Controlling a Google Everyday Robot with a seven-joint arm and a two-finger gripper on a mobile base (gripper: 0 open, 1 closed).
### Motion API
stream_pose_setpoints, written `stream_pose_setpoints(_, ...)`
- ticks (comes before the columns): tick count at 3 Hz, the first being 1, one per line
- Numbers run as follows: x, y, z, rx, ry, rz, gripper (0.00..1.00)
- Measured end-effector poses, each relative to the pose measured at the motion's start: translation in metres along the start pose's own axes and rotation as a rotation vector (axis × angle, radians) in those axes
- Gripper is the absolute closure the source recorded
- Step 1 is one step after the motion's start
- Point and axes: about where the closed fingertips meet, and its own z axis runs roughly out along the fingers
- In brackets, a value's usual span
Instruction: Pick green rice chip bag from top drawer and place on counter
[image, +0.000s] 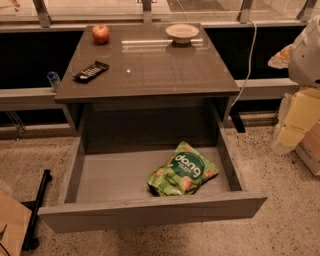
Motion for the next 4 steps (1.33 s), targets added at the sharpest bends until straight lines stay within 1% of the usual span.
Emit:
stream_pose_setpoints(1, 0.000, 0.000, 0.000, 0.000, 0.000, 0.000, 0.00)
stream_pose_setpoints(2, -0.009, -0.002, 0.022, -0.013, -0.012, 0.076, 0.00)
stream_pose_setpoints(3, -0.022, 0.000, 0.075, -0.077, -0.081, 0.241, 0.00)
stream_pose_setpoints(4, -0.041, -0.001, 0.125, -0.128, -0.125, 0.371, 0.00)
